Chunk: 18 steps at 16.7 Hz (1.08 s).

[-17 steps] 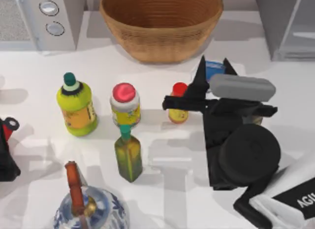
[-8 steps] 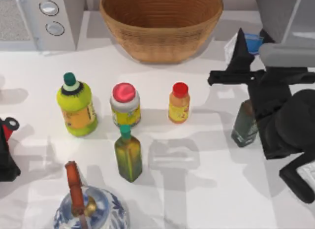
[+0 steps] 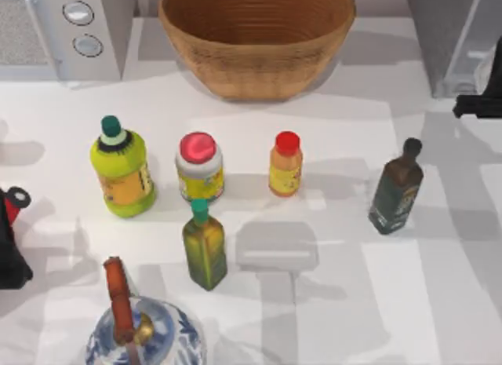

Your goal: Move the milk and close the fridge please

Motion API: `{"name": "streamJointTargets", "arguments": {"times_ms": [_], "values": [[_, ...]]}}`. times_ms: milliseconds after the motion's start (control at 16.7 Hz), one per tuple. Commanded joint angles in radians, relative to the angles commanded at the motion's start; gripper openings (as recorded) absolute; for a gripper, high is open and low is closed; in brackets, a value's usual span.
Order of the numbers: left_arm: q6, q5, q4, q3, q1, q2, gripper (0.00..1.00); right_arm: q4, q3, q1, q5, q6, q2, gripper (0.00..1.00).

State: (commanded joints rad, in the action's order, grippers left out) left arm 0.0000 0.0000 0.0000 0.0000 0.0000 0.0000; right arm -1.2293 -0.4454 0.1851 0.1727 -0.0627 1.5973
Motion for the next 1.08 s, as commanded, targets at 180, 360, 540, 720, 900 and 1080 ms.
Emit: {"name": "streamJointTargets", "arguments": {"times_ms": [180, 360, 540, 720, 900, 1080], "values": [[0.000, 0.000, 0.000, 0.000, 0.000, 0.000, 1.00, 0.087, 0.037, -0.128, -0.100, 0.031, -0.070, 0.00], [0.000, 0.000, 0.000, 0.000, 0.000, 0.000, 1.00, 0.115, 0.055, -0.171, -0.133, 0.047, -0.092, 0.00], [0.000, 0.000, 0.000, 0.000, 0.000, 0.000, 1.00, 0.115, 0.055, -0.171, -0.133, 0.047, -0.092, 0.00], [0.000, 0.000, 0.000, 0.000, 0.000, 0.000, 1.00, 0.118, 0.038, -0.174, -0.138, 0.046, -0.077, 0.00], [0.000, 0.000, 0.000, 0.000, 0.000, 0.000, 1.00, 0.150, -0.055, -0.206, -0.172, 0.051, 0.008, 0.00], [0.000, 0.000, 0.000, 0.000, 0.000, 0.000, 1.00, 0.197, -0.224, -0.241, -0.210, 0.056, 0.159, 0.00]]}}
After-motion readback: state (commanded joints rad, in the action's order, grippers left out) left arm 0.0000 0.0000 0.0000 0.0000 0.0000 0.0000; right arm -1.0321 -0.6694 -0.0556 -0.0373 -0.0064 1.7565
